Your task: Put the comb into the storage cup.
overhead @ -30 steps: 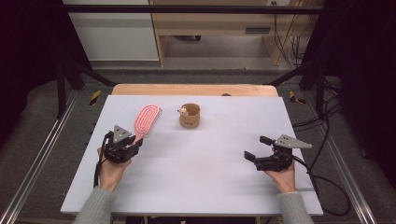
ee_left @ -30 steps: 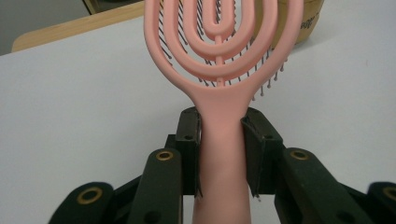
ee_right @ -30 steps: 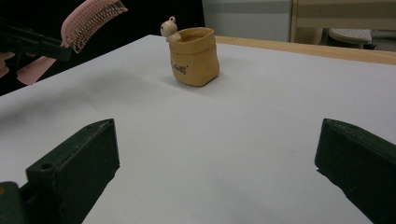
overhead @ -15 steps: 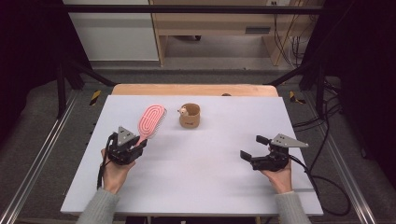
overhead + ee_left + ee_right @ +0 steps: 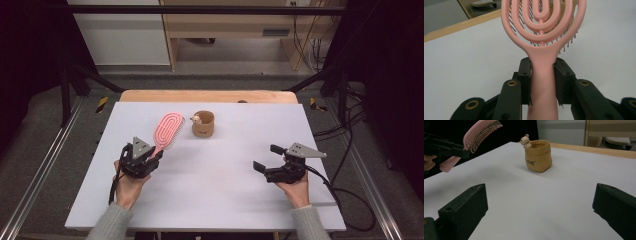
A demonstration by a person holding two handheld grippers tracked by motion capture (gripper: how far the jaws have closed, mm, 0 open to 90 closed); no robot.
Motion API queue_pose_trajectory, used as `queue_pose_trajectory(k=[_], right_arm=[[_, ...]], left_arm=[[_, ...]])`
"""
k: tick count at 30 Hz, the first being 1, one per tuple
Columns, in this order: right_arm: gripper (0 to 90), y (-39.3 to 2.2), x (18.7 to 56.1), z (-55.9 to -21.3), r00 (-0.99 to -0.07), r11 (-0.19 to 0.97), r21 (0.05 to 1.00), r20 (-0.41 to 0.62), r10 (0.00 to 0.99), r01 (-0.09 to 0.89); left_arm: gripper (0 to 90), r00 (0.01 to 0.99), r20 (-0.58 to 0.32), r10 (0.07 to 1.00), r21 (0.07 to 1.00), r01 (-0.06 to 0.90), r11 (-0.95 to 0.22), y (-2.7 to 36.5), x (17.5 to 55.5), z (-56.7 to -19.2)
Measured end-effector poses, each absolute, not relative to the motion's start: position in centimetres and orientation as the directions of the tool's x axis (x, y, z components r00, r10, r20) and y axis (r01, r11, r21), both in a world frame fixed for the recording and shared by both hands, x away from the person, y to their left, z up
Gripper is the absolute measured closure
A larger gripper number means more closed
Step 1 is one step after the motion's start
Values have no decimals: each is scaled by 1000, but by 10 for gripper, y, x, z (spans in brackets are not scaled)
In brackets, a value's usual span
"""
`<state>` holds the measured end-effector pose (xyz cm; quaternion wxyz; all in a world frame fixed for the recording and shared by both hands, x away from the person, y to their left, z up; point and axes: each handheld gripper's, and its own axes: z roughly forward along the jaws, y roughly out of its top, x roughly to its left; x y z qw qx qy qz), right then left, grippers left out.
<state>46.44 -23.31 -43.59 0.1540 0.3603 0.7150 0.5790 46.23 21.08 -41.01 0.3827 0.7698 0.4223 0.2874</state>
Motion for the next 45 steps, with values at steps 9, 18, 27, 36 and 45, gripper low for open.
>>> queue_pose_trajectory(k=[9,18,27,36,45], right_arm=[[3,-223,464,-434,-702,72,939,200,683,337],[3,-216,463,-430,-703,40,939,226,675,341],[4,-209,463,-426,-702,31,941,230,675,338],[4,-204,463,-424,-704,26,940,236,670,340],[3,-199,463,-422,-706,23,940,240,666,342]], left_arm=[[698,496,130,859,836,410,-364,201,458,-409],[698,509,155,847,835,391,-387,191,454,-410],[698,519,163,839,836,379,-397,182,451,-410],[698,528,175,831,835,368,-409,174,449,-410],[698,532,184,827,830,367,-421,167,450,-412]])
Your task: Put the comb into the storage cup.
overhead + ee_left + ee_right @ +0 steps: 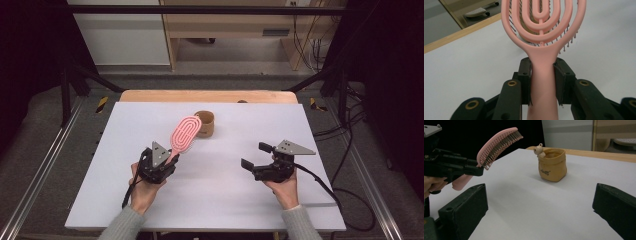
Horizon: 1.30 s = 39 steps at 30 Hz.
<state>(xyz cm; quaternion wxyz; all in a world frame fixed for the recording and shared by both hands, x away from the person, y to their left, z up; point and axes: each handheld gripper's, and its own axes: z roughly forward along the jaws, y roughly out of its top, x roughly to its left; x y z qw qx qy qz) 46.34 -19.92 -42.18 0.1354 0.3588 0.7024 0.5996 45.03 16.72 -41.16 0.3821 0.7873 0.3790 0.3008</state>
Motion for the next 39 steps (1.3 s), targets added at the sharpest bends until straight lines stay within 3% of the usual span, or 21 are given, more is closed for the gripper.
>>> queue_pose_trajectory(k=[39], right_arm=[[8,-174,469,-416,-702,-6,925,292,650,380]], left_arm=[[698,539,150,829,850,358,-387,135,453,-408]])
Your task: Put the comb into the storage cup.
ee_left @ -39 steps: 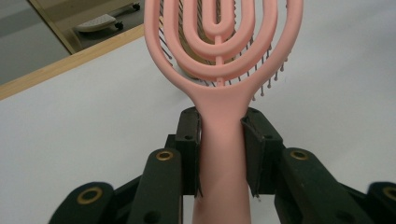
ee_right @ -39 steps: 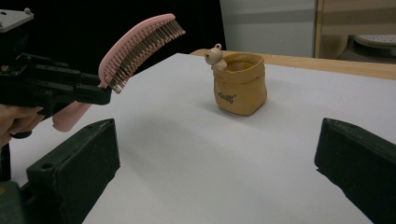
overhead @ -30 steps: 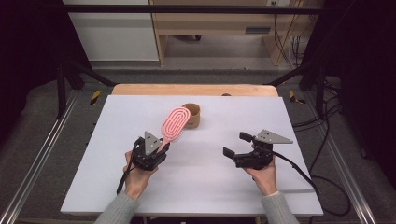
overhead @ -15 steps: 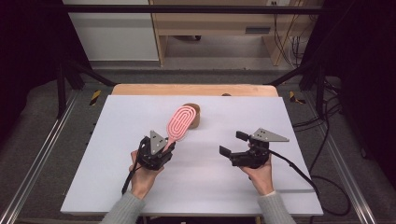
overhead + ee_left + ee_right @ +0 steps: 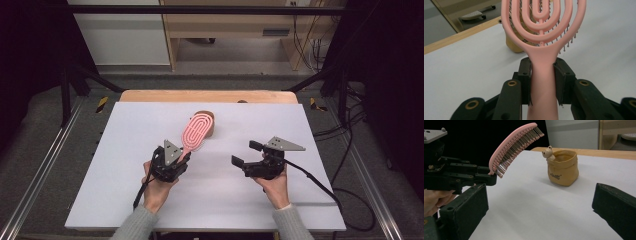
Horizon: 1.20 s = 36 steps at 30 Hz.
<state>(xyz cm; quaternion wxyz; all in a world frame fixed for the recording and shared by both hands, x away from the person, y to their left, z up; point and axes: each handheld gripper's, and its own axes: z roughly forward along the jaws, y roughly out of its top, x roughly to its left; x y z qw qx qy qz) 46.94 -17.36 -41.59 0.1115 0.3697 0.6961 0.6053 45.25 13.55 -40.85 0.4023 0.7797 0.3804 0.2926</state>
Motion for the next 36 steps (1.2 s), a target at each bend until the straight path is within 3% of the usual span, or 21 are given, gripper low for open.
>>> queue_pose_trajectory(k=[36], right_arm=[[14,-155,475,-414,-694,-25,914,326,642,406]], left_arm=[[698,548,115,829,866,353,-353,113,446,-425]])
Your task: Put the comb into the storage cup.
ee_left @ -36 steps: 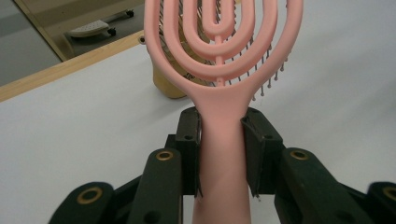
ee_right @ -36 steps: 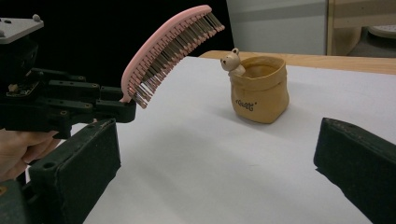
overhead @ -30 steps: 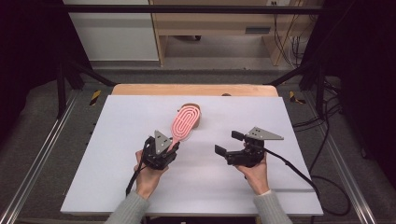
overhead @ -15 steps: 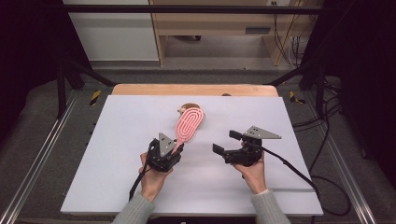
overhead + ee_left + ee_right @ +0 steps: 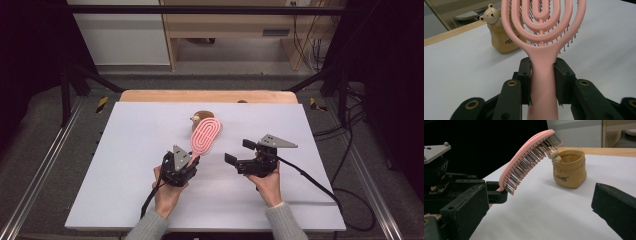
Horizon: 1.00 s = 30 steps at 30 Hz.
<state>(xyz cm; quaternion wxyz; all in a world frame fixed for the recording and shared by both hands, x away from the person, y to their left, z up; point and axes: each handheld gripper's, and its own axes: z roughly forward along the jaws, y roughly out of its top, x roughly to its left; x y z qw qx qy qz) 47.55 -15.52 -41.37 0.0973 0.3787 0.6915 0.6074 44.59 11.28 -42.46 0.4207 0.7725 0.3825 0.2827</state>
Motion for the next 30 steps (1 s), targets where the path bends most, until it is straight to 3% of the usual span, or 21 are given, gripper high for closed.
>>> queue_pose_trajectory(k=[30], right_arm=[[19,-146,478,-414,-674,-61,899,368,640,433]], left_arm=[[698,567,102,817,872,343,-348,97,440,-427]])
